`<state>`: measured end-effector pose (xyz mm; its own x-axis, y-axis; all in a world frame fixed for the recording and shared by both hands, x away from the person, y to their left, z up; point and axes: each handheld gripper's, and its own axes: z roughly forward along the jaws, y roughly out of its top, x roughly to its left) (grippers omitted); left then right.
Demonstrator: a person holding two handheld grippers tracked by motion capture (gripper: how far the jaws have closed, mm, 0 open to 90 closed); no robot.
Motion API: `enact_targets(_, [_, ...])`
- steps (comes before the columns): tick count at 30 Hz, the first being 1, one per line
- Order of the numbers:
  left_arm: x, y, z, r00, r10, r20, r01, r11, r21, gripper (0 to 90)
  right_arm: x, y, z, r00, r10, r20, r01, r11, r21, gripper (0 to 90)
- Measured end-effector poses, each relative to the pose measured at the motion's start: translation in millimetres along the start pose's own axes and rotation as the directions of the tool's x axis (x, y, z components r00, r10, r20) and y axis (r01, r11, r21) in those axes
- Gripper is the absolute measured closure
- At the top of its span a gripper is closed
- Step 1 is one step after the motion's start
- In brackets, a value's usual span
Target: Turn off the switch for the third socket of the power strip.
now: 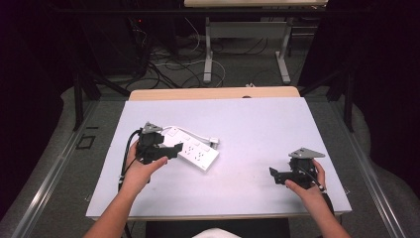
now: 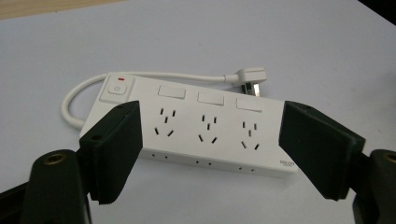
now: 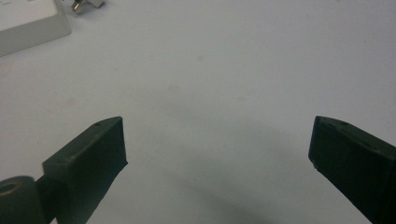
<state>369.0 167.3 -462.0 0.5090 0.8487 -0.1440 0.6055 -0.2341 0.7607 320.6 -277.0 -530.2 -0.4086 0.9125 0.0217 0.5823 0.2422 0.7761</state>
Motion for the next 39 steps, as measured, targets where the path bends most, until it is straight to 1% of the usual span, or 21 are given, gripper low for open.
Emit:
enact_targets(9, [-2.6,11.7,7.4,1.0,-0.002,0.004,0.002,0.9999,0.011,23.8,-0.7,-1.3,1.0,1.0,0.006,-0.003,-0.006,1.0,0.001,4.6])
enact_targets(10, [-3.2,14.2,9.4,1.0,0.004,0.001,-0.004,0.9999,0.016,23.9,-0.8,-1.3,0.9,1.0,0.008,0.001,-0.008,1.0,0.004,4.7])
enact_targets(12, [-3.7,16.5,11.9,1.0,0.004,0.002,-0.004,0.9999,0.016,24.1,-1.5,-1.4,0.8,1.0,0.004,0.001,-0.004,1.0,0.004,4.8])
enact_targets(15, [-4.5,18.7,14.1,1.0,0.001,0.003,-0.001,0.9998,0.021,24.8,-1.3,-1.6,1.3,0.9999,0.011,-0.004,-0.011,1.0,0.002,4.9])
enact_targets(16, [-4.9,19.9,15.3,1.0,0.002,0.0,-0.002,0.9997,0.023,24.8,-1.3,-1.6,1.3,0.9999,0.011,-0.004,-0.011,1.0,0.002,4.9])
enact_targets(17, [-5.1,22.0,18.1,0.9999,0.012,-0.004,-0.012,0.9996,0.024,25.0,-1.4,-1.7,1.6,0.9999,0.012,-0.004,-0.012,1.0,0.002,4.9])
enact_targets(19, [-5.5,23.0,19.7,0.9999,0.013,0.001,-0.013,0.9996,0.025,25.5,-1.4,-1.8,1.8,0.9999,0.013,-0.003,-0.013,1.0,0.002,5.0])
enact_targets(21, [-7.1,25.6,24.0,1.0,0.001,0.01,-0.001,0.9993,0.038,26.5,-1.5,-1.9,1.7,0.9999,0.015,-0.003,-0.015,1.0,0.004,5.0])
enact_targets(22, [-7.5,26.5,25.7,1.0,0.004,0.008,-0.005,0.9991,0.041,27.2,-1.2,-1.9,1.7,0.9998,0.021,-0.002,-0.021,1.0,0.005,5.0])
enact_targets(24, [-8.8,28.1,28.7,0.9999,-0.001,0.013,0.0,0.9988,0.049,27.2,-2.0,-2.2,1.9,0.9999,0.015,-0.002,-0.015,1.0,0.005,5.0])
enact_targets(33, [-14.6,34.4,38.5,0.9999,0.002,0.01,-0.002,0.9981,0.061,28.5,-2.9,-2.7,2.2,0.9999,0.014,0.002,-0.014,1.0,0.006,5.0])
enact_targets(39, [-17.8,37.8,45.5,0.9999,-0.008,0.01,0.007,0.9977,0.068,29.4,-2.1,-2.6,2.4,0.9999,0.011,0.0,-0.011,1.0,0.004,5.0])
